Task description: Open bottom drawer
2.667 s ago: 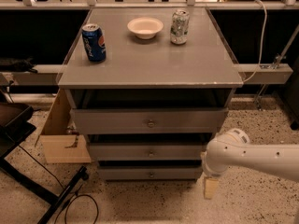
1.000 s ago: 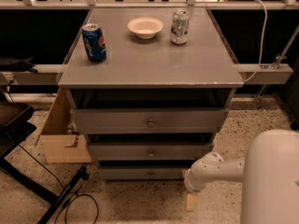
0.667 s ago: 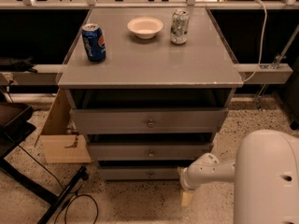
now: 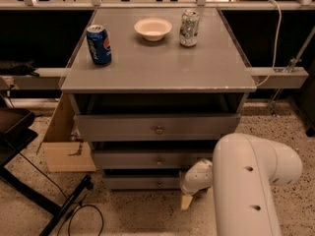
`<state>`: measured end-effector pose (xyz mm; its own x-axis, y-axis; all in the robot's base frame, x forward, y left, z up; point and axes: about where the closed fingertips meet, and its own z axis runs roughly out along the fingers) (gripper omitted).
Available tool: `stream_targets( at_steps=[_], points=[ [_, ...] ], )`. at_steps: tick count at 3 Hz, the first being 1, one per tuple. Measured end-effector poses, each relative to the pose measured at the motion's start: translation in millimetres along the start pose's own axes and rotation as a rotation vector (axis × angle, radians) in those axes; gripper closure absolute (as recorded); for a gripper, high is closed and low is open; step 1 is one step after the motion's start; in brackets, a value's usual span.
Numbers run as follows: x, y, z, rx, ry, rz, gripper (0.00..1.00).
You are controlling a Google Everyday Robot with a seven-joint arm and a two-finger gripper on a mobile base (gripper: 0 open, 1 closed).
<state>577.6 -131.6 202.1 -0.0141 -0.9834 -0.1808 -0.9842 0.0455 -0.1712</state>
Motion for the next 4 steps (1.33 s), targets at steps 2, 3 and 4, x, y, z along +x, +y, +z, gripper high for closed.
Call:
stream_targets(
  at_steps=[2,3,4],
  points=[
    [-9.6,-19.6,32.2,0.016,0.038,0.03,0.18],
    [8.2,2.4,42.4,-0.018,0.07,0.06,0.41],
    [15.2,6.4,36.8,-0.024,0.084,0.069,0.72]
  ],
)
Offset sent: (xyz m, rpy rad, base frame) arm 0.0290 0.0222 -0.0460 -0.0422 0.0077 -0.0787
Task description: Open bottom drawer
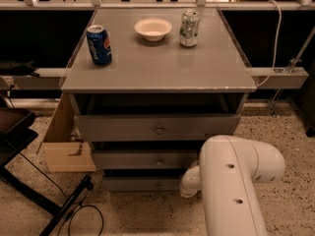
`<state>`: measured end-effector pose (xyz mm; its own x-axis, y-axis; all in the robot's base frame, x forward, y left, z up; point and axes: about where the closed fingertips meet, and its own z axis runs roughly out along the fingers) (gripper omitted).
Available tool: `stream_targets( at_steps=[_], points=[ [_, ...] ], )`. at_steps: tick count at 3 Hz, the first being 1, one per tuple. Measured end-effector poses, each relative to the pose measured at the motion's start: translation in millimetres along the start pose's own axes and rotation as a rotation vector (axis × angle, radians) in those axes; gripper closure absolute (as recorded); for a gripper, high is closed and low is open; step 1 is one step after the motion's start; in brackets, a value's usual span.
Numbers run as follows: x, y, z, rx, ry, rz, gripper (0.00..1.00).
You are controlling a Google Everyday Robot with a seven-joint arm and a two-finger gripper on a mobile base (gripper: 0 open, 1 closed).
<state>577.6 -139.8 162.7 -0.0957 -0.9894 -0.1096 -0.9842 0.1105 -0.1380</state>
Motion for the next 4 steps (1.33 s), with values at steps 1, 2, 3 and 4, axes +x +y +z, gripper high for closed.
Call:
stream_targets(
  at_steps=[1,2,3,4],
  points=[
    [-0.2,-0.3,-3.8,0.0,0.001,0.0,0.95],
    [0.7,0.3,-7.7,-0.002,0.003,-0.001,1.0],
    [0.2,-0.4,-12.6,-0.002,0.003,-0.001,1.0],
    [-0.3,-1.0,-17.5,-0.002,0.003,-0.001,1.0]
  ],
)
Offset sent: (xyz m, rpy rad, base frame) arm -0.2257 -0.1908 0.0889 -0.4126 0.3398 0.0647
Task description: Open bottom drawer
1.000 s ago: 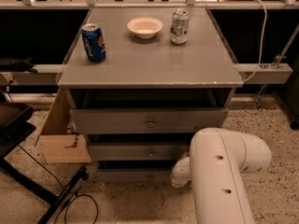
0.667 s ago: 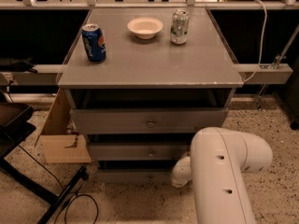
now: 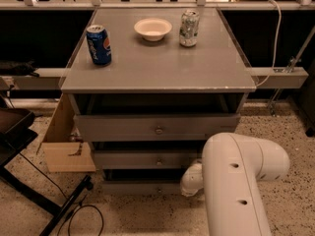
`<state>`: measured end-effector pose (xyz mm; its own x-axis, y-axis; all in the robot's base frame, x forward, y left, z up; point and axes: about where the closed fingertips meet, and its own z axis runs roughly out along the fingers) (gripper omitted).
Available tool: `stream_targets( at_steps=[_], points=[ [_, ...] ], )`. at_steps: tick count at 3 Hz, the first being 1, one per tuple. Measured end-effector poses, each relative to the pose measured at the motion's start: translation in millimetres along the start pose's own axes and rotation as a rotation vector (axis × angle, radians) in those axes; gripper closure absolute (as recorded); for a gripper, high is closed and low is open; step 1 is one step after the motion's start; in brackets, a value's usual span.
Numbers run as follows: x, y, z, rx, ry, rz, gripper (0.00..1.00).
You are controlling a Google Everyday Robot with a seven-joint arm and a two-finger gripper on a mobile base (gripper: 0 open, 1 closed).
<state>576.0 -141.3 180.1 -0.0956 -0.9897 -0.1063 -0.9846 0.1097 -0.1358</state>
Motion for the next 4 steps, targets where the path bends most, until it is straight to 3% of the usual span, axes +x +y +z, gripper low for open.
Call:
stream_targets(
  at_steps=[3,4],
  points=[
    [-0.5,-2.2,-15.1,-0.001,0.002,0.0,1.0],
    [12.0,15.3,-18.3,-0.046,0.027,-0.01,1.0]
  ],
)
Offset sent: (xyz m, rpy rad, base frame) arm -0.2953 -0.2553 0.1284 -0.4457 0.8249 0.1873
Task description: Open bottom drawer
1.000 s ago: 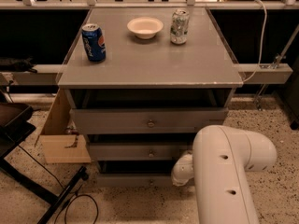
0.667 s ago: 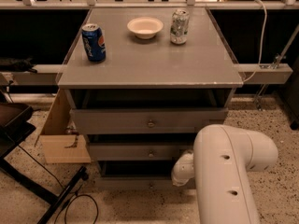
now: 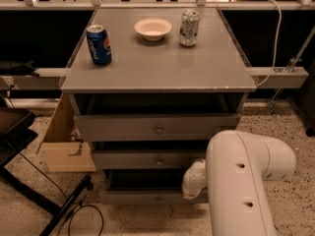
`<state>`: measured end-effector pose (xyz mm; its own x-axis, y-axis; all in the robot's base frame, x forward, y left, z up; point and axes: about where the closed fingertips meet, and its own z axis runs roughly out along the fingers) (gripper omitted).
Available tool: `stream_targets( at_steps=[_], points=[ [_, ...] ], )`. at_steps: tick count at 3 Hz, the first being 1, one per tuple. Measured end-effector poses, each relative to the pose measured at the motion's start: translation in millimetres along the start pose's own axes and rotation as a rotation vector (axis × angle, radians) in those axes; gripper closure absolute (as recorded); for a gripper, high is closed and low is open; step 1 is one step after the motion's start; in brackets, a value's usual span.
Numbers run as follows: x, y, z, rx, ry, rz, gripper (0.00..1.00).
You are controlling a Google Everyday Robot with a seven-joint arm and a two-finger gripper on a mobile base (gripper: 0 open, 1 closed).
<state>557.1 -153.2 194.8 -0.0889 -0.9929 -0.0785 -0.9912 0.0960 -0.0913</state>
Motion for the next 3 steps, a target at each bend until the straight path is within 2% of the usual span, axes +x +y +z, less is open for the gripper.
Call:
stream_targets(
  at_steps=[1,2,3],
  points=[
    [8.7,14.4,-2.0,-0.036,0.018,-0.005,1.0],
    [6.4,14.3,-2.2,-0.036,0.018,-0.005,1.0],
    [9.3,23.2,-2.9,-0.058,0.028,-0.008,1.0]
  ],
)
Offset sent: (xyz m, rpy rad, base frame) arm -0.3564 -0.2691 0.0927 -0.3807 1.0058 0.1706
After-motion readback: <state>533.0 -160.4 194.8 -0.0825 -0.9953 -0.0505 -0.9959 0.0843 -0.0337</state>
